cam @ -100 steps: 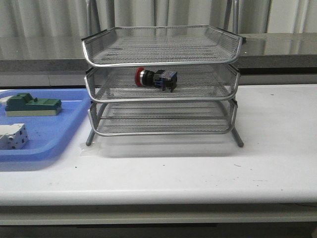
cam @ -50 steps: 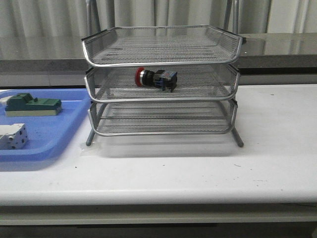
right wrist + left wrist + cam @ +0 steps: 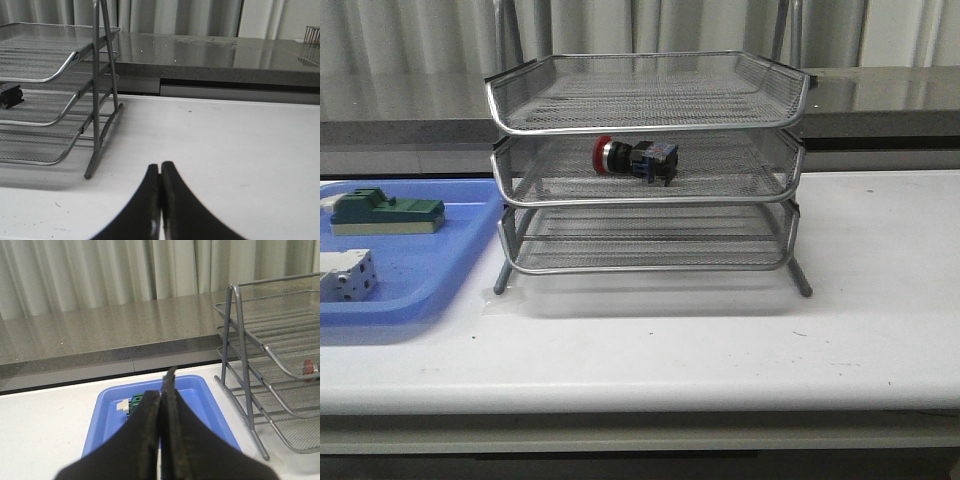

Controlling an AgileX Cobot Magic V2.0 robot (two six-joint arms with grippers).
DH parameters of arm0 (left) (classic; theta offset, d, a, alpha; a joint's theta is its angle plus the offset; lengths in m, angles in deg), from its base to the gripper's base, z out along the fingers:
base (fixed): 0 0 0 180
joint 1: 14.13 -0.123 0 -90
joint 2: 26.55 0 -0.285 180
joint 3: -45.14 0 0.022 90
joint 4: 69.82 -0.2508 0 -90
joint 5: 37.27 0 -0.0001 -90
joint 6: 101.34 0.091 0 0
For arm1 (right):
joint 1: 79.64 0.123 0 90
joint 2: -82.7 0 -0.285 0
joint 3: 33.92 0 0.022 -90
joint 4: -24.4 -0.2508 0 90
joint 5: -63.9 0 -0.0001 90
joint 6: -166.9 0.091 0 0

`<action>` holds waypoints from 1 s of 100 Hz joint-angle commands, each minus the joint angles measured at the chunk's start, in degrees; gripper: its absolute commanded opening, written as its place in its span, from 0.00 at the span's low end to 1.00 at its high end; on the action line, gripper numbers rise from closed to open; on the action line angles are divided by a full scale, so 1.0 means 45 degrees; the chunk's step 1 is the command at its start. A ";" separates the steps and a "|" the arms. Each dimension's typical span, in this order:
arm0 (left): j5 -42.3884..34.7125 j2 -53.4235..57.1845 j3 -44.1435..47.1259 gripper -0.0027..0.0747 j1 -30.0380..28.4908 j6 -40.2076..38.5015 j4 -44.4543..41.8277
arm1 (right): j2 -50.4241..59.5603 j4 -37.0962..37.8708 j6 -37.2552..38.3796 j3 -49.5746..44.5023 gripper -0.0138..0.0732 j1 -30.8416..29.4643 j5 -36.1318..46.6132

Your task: Place button on rack with both arms

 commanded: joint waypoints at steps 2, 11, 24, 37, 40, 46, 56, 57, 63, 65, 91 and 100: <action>-0.0839 -0.0097 -0.0377 0.01 -0.0016 -0.0131 0.0163 | 0.0227 0.0135 0.0014 -0.0010 0.09 -0.0103 0.1148; -0.0839 -0.0097 -0.0377 0.01 -0.0016 -0.0131 0.0163 | 0.0227 0.0135 0.0014 -0.0010 0.09 -0.0103 0.1148; -0.0839 -0.0097 -0.0377 0.01 -0.0016 -0.0131 0.0163 | 0.0227 0.0135 0.0014 -0.0010 0.09 -0.0103 0.1148; -0.0839 -0.0097 -0.0377 0.01 -0.0016 -0.0131 0.0163 | 0.0227 0.0135 0.0014 -0.0010 0.09 -0.0103 0.1148; -0.0839 -0.0097 -0.0377 0.01 -0.0016 -0.0131 0.0163 | 0.0227 0.0135 0.0014 -0.0010 0.09 -0.0103 0.1148; -0.0839 -0.0097 -0.0377 0.01 -0.0016 -0.0131 0.0163 | 0.0227 0.0135 0.0014 -0.0010 0.09 -0.0103 0.1148; -0.0839 -0.0097 -0.0377 0.01 -0.0016 -0.0131 0.0163 | 0.0227 0.0135 0.0014 -0.0010 0.09 -0.0103 0.1148; -0.0839 -0.0097 -0.0377 0.01 -0.0016 -0.0131 0.0163 | 0.0227 0.0135 0.0014 -0.0010 0.09 -0.0103 0.1148; -0.0839 -0.0097 -0.0377 0.01 -0.0016 -0.0131 0.0163 | 0.0227 0.0135 0.0014 -0.0010 0.09 -0.0103 0.1148; -0.0839 -0.0097 -0.0377 0.01 -0.0016 -0.0131 0.0163 | 0.0227 0.0135 0.0014 -0.0010 0.09 -0.0103 0.1148; -0.0839 -0.0097 -0.0377 0.01 -0.0016 -0.0131 0.0163 | 0.0227 0.0135 0.0014 -0.0010 0.09 -0.0103 0.1148; -0.0839 -0.0097 -0.0377 0.01 -0.0016 -0.0131 -0.0220 | 0.0227 0.0135 0.0014 -0.0010 0.09 -0.0103 0.1148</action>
